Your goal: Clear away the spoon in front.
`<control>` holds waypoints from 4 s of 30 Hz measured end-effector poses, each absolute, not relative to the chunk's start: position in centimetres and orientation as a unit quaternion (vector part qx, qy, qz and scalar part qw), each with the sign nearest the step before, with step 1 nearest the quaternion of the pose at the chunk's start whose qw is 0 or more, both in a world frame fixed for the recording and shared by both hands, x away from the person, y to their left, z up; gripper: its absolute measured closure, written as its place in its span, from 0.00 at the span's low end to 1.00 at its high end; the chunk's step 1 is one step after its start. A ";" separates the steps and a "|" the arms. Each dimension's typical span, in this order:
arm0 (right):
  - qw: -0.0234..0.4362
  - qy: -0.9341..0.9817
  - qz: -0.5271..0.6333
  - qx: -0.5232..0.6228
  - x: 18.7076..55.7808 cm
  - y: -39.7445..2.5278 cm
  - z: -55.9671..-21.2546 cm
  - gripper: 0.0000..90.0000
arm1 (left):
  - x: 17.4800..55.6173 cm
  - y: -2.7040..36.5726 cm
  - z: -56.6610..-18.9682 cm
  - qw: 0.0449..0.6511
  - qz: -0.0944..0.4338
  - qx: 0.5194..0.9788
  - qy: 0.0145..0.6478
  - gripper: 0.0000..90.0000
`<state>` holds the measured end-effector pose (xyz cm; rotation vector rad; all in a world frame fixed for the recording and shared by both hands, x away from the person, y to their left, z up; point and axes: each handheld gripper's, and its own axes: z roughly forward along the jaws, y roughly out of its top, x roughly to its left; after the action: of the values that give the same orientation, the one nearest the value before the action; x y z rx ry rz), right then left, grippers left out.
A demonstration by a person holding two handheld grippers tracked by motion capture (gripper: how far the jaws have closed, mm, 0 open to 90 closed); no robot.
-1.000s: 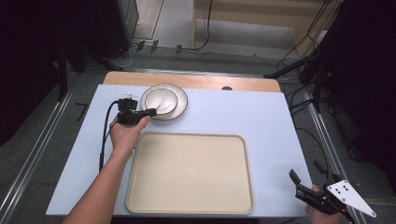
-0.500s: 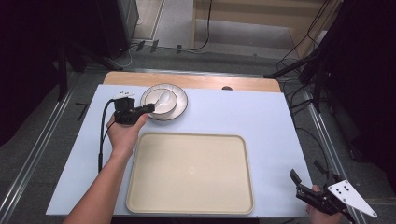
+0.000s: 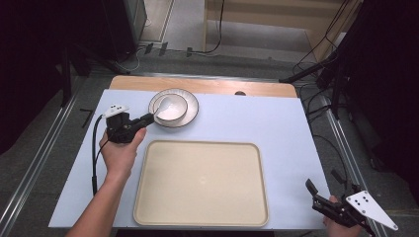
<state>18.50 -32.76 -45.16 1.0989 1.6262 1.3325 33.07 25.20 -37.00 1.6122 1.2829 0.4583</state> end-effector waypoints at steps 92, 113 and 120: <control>0.374 0.639 0.519 0.426 18.2 -32.4 -45.1 0.15 | 23.7 26.1 -44.3 0.444 0.182 0.683 0.551 0.01; 0.374 0.638 0.517 0.429 18.3 -32.6 -45.2 0.15 | 23.1 29.9 -43.0 0.469 0.205 0.683 0.521 0.00; 0.377 0.636 0.518 0.429 18.3 -32.7 -45.2 0.15 | 22.8 31.6 -42.3 0.485 0.208 0.683 0.506 0.00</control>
<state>18.31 -32.68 -45.19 1.0970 1.6273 1.3248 22.77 31.56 -42.30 1.6621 1.2315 0.5068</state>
